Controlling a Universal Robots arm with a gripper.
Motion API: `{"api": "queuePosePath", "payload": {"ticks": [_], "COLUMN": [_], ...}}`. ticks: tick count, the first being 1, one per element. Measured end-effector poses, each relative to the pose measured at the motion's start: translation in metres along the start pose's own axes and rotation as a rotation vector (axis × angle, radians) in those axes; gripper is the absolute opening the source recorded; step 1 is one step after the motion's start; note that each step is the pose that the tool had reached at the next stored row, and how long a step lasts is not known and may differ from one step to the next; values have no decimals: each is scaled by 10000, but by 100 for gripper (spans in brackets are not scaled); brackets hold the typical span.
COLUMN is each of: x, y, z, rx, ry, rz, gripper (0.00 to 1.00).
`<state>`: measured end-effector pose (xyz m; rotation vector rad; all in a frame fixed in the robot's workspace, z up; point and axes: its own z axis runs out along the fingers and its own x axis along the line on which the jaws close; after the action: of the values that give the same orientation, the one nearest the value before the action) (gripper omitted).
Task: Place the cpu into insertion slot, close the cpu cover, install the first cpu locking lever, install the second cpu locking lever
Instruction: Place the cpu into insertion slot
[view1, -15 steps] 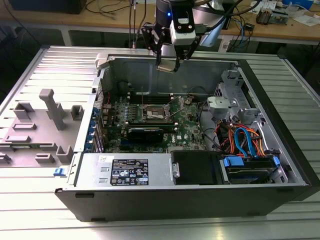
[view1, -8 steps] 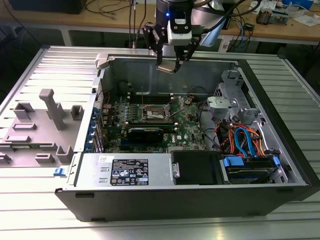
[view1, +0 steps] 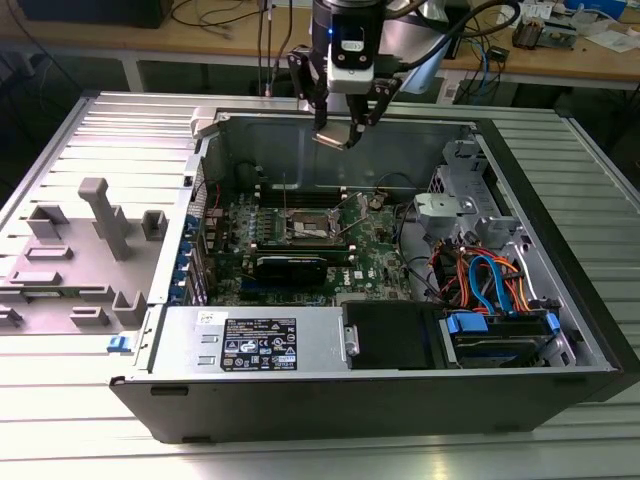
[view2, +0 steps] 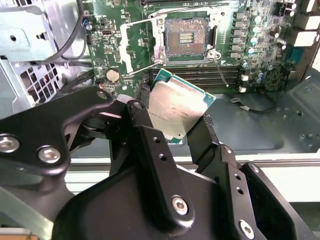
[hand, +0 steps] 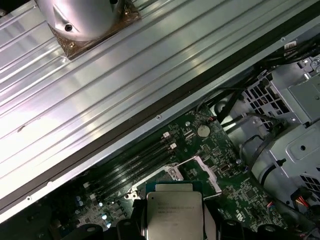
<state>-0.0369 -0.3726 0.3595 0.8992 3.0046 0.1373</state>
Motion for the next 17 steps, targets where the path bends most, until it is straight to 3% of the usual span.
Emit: {"api": "queuePosePath", "payload": {"ticks": [10, 17], "x": [2, 2], "y": [-3, -6], "z": [11, 35], "rx": [1, -6], "ry": [1, -59], "rz": [250, 922], "gripper": [54, 54]}}
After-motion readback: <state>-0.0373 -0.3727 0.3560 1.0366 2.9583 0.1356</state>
